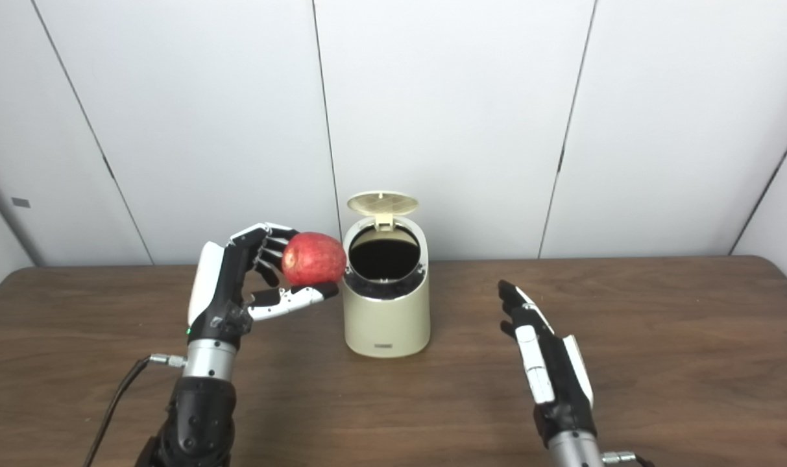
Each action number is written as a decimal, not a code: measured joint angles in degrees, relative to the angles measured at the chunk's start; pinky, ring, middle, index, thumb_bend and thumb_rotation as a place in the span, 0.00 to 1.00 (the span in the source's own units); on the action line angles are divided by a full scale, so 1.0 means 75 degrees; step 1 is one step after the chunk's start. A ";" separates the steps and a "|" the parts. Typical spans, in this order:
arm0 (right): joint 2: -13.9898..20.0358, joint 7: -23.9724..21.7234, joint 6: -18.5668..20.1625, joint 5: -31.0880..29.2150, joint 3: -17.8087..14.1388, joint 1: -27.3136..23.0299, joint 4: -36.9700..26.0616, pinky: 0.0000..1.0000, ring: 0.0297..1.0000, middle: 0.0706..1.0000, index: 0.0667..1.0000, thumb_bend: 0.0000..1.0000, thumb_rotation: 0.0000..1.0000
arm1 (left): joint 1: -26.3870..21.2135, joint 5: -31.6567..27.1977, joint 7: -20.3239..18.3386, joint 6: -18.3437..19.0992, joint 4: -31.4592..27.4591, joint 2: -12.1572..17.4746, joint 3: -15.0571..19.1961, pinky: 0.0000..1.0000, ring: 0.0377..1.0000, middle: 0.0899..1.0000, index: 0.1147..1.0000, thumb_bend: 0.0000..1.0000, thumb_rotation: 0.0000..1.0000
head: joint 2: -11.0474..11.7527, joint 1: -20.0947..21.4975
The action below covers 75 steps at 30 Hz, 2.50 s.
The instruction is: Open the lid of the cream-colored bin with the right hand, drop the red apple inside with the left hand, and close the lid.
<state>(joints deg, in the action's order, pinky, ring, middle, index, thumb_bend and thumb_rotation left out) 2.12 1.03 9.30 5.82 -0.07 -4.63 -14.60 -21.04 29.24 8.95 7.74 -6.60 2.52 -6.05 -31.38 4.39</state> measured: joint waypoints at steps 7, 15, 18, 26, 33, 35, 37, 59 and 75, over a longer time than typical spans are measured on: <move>0.0004 -0.0010 0.0460 0.0481 0.0287 0.0025 -0.0226 0.81 0.89 0.89 0.87 0.53 1.00 | -0.0234 0.0221 0.0001 0.0039 0.0019 -0.0191 -0.0133 0.34 0.43 0.46 0.43 0.48 0.00 | 0.0047 0.0070; 0.0069 -0.0025 0.0641 0.0797 0.0448 0.0035 -0.0330 0.82 0.88 0.88 0.87 0.56 1.00 | -0.0633 0.0555 0.0050 0.0009 0.0286 -0.0366 -0.0445 0.38 0.42 0.46 0.42 0.48 0.00 | 0.0082 0.0059; 0.0060 -0.0031 0.0654 0.0822 0.0491 0.0035 -0.0396 0.81 0.88 0.88 0.88 0.53 1.00 | -0.0811 0.0632 0.0145 -0.0093 0.0661 -0.0340 -0.0532 0.36 0.41 0.47 0.43 0.48 0.00 | 0.0082 0.0082; 0.0043 -0.0039 0.0827 0.1056 0.0650 0.0035 -0.0419 0.82 0.88 0.86 0.89 0.52 1.00 | -0.1077 0.1147 0.0262 -0.0504 0.1444 -0.0094 -0.0977 0.32 0.39 0.51 0.43 0.47 0.00 | 0.0070 0.0129; -0.0048 -0.0031 0.0905 0.1094 0.0648 0.0035 -0.0462 0.82 0.87 0.86 0.89 0.52 1.00 | -0.1436 0.1565 0.0490 -0.0708 0.2024 0.0124 -0.1141 0.35 0.39 0.50 0.43 0.47 0.00 | 0.0070 0.0129; -0.0075 -0.0031 0.0921 0.1093 0.0649 0.0033 -0.0467 0.82 0.86 0.86 0.89 0.53 1.00 | -0.1528 0.1646 0.0507 -0.0763 0.2180 0.0150 -0.1186 0.36 0.39 0.50 0.42 0.47 0.00 | 0.0070 0.0129; -0.0093 -0.0031 0.0930 0.1098 0.0649 0.0033 -0.0468 0.82 0.86 0.85 0.89 0.53 1.00 | -0.1589 0.1724 0.0514 -0.0772 0.2241 0.0160 -0.1221 0.36 0.39 0.50 0.42 0.47 0.00 | 0.0070 0.0129; -0.0099 -0.0093 0.0944 0.0939 0.0660 0.0034 -0.0529 0.78 0.82 0.82 0.88 0.50 1.00 | -0.1867 0.2729 0.0758 -0.0473 0.2438 0.0206 -0.1448 0.36 0.44 0.48 0.41 0.48 0.00 | 0.0024 -0.0047; -0.0017 -0.0157 0.1117 0.0914 0.0649 0.0034 -0.0737 0.76 0.80 0.80 0.87 0.54 1.00 | -0.1895 0.3623 0.0660 0.0524 0.2482 0.0422 -0.1783 0.37 0.49 0.53 0.40 0.47 0.00 | -0.0082 -0.0187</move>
<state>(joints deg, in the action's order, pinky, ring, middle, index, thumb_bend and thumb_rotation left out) 1.99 -0.15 17.67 12.67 4.80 -4.38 -20.13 -35.25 56.41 13.89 11.66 12.02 5.69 -19.42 -31.99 2.99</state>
